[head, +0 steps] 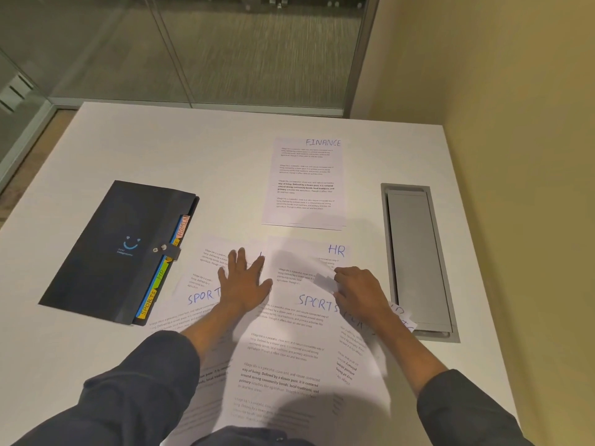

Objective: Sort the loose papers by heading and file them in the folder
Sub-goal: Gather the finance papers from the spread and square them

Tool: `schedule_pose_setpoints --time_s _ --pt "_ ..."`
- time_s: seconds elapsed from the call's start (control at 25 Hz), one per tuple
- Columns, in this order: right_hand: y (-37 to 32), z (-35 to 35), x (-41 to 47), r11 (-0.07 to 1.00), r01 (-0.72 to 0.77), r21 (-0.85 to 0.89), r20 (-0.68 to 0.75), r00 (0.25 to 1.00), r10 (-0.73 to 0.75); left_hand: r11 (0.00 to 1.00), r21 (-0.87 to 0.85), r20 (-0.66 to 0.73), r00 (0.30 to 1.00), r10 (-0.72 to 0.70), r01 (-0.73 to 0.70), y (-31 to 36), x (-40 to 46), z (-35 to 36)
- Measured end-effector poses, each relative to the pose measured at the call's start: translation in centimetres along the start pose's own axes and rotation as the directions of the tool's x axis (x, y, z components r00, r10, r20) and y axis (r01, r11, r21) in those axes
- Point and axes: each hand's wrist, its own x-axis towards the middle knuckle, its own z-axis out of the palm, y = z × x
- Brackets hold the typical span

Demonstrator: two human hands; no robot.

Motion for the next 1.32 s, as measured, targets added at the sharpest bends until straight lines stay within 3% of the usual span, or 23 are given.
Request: schedule_pose_setpoints --time_s 0.16,0.24,0.36,0.48,0.6,0.96,1.12,1.32 --pt "0.0 0.3 0.2 0.999 0.022 0.023 -0.033 0.999 -0.021 0.954 -0.297 -0.040 0.998 -0.046 0.032 2.1 1.7 -0.1" --pt "0.1 0.6 0.3 1.000 0.013 0.022 -0.044 0.999 -0.012 0.937 -0.346 -0.047 0.997 -0.066 0.046 3.1 2.5 -0.2" --pt "0.2 0.4 0.3 0.999 -0.052 0.015 -0.008 0.999 0.052 0.980 -0.200 -0.082 0.996 -0.028 0.011 3.6 3.5 -0.8" --pt "0.1 0.0 0.2 0.998 -0.066 0.006 0.017 0.998 0.066 0.993 0.099 0.009 0.998 0.061 -0.062 4.1 4.5 -1.6" --pt "0.0 0.1 0.3 0.997 -0.076 -0.002 0.035 0.996 0.076 0.967 0.216 0.074 0.990 0.118 -0.131 5.0 5.3 -2.9" --pt "0.0 0.4 0.4 0.995 -0.096 0.012 0.053 0.994 0.096 0.948 0.245 0.114 0.977 0.181 -0.204 5.3 6.4 -3.2" --pt "-0.2 0.3 0.3 0.995 -0.103 0.001 0.016 0.995 0.102 0.946 0.270 0.045 0.984 0.173 -0.179 6.8 6.2 -3.4" --pt "-0.6 0.3 -0.6 0.995 -0.094 0.026 -0.130 0.987 0.097 0.922 0.079 -0.071 0.920 0.386 -0.380 7.6 4.9 -4.7"
